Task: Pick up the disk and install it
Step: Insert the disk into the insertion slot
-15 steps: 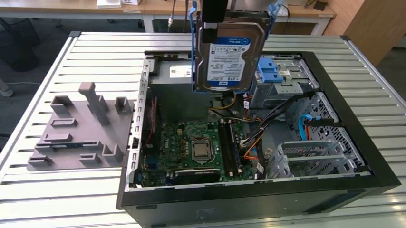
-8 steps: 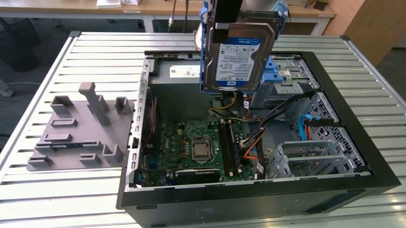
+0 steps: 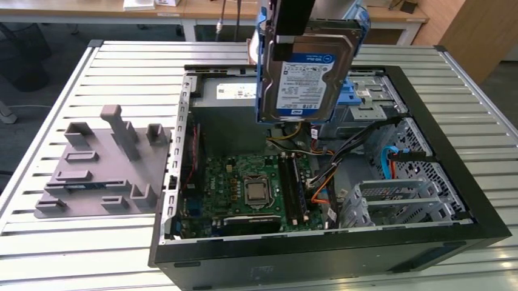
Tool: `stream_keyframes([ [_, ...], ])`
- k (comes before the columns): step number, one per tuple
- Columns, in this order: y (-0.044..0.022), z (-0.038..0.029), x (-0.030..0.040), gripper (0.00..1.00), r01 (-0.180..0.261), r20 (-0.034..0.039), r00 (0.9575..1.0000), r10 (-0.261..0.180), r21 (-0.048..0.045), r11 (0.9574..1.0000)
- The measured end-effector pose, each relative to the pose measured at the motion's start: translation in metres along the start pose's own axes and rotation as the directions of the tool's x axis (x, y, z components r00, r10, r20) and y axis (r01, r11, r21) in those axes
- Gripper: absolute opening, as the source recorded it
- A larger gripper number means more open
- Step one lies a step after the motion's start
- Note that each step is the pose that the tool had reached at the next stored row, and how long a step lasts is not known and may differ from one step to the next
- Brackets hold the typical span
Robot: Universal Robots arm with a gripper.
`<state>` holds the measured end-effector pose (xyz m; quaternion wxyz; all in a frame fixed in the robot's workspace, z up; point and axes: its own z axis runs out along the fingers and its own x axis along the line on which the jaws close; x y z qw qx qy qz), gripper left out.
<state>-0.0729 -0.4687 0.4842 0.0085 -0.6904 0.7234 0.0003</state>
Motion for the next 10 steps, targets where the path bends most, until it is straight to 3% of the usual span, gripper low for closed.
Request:
stream_keyframes([
  [10,-0.0024,0.0003,0.0253,0.36,0.000,0.0000,1.0000,0.000,0.0001,1.0000],
])
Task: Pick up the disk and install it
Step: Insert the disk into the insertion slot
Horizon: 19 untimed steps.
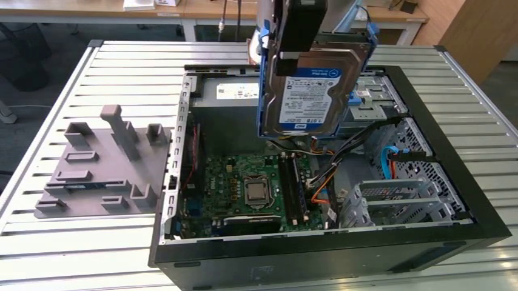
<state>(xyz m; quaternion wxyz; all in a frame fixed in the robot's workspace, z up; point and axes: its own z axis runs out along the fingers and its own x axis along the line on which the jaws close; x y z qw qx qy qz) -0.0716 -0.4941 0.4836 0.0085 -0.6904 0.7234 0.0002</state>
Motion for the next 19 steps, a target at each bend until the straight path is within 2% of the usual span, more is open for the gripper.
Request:
stream_keyframes([
  [7,-0.0134,0.0007,0.0069,0.36,0.000,-0.0001,1.0000,0.000,-0.0001,1.0000],
  [19,-0.0166,0.0022,0.0335,0.36,0.000,-0.0025,1.0000,0.000,0.0000,1.0000],
])
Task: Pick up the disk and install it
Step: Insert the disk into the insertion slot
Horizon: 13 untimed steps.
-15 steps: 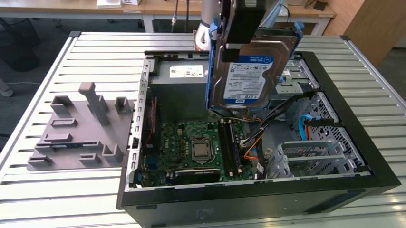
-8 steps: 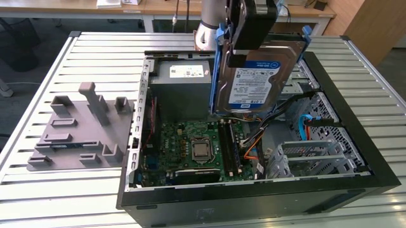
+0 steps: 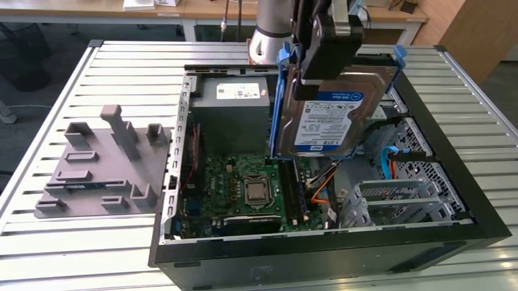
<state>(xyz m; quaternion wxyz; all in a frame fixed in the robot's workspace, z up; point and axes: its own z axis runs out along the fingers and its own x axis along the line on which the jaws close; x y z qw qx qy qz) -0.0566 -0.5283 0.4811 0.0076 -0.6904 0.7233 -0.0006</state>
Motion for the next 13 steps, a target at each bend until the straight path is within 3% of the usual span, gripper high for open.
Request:
stream_keyframes([
  [6,-0.0138,0.0014,0.0034,0.36,0.000,-0.0003,1.0000,0.000,0.0001,1.0000],
  [13,-0.0153,0.0021,0.0045,0.36,0.000,-0.0008,1.0000,0.000,0.0000,1.0000],
])
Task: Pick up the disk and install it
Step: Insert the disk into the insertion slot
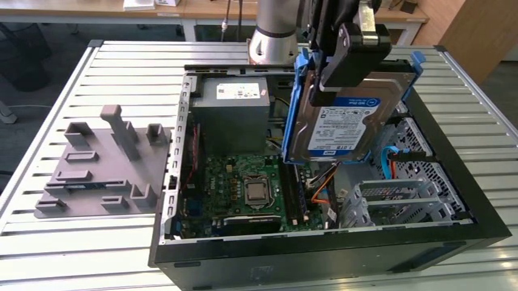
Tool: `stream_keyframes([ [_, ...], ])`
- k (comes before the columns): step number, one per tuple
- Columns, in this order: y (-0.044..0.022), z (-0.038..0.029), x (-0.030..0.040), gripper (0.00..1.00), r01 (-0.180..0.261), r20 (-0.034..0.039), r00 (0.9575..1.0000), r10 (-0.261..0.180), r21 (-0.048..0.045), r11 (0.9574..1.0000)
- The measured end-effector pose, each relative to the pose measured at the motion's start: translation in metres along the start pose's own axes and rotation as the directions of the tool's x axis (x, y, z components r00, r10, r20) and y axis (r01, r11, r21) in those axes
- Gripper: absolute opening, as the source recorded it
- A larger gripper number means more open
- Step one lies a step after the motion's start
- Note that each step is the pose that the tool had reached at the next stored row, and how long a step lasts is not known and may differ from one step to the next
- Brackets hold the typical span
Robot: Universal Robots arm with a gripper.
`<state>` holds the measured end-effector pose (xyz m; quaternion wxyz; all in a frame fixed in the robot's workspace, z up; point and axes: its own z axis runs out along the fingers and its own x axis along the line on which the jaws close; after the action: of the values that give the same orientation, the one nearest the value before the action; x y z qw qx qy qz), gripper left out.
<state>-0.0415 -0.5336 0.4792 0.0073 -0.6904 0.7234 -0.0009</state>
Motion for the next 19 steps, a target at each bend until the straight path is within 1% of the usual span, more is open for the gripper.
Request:
stream_keyframes([
  [3,-0.0001,0.0001,0.0010,0.36,0.000,0.0002,1.0000,0.000,0.0000,1.0000],
  [5,-0.0003,0.0003,0.0057,0.36,0.000,0.0000,1.0000,0.000,0.0000,1.0000],
  [8,-0.0007,0.0009,0.0156,0.36,0.000,0.0003,1.0000,0.000,0.0001,1.0000],
  [10,-0.0010,0.0012,0.0194,0.36,0.000,0.0001,1.0000,0.000,0.0000,1.0000],
  [11,-0.0013,0.0016,0.0201,0.36,0.000,0.0002,1.0000,0.000,0.0000,1.0000],
  [13,-0.0038,0.0024,0.0209,0.36,0.000,0.0003,1.0000,0.000,0.0001,1.0000],
  [16,-0.0100,0.0035,0.0219,0.36,0.000,0.0001,1.0000,0.000,0.0000,1.0000],
  [18,-0.0113,0.0049,0.0247,0.36,0.000,0.0002,1.0000,0.000,0.0001,1.0000],
  [19,-0.0117,0.0054,0.0276,0.36,0.000,0.0000,1.0000,0.000,0.0000,1.0000],
])
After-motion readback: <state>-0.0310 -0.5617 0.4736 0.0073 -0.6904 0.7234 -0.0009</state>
